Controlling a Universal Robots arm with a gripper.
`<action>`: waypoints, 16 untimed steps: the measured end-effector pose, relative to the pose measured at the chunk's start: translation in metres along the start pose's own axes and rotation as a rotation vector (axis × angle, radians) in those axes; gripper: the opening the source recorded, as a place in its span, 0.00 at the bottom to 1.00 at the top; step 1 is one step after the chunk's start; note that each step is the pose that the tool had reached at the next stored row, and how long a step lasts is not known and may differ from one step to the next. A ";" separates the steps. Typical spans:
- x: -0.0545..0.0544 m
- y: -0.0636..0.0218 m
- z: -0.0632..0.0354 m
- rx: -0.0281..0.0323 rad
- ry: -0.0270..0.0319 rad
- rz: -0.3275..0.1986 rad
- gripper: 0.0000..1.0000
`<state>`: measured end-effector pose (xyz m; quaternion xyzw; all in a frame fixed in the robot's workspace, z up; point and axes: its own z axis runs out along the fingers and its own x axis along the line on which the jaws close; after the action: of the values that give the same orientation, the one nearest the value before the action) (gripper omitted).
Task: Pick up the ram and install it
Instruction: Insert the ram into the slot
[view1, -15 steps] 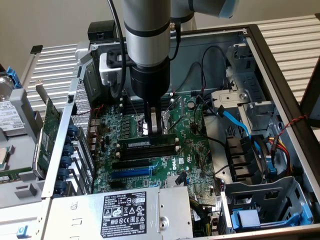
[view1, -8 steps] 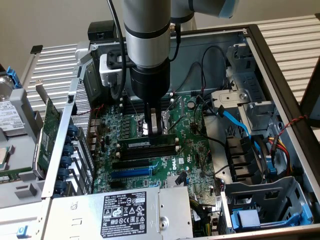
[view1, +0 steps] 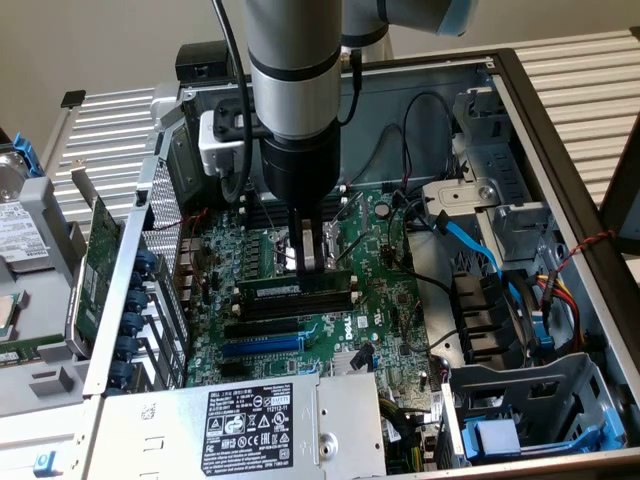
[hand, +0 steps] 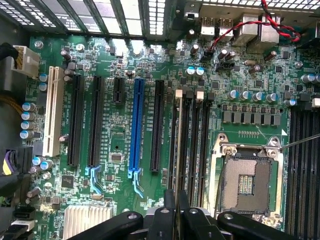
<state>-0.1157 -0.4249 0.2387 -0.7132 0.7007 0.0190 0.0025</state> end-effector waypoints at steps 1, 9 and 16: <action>0.000 0.0000 0.0002 0.0001 -0.0001 0.000 0.13; 0.000 0.0005 0.0019 0.0003 -0.0003 0.009 0.13; 0.000 0.0010 0.0025 0.0023 -0.0007 0.016 0.13</action>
<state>-0.1168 -0.4250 0.2362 -0.7074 0.7066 0.0185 0.0034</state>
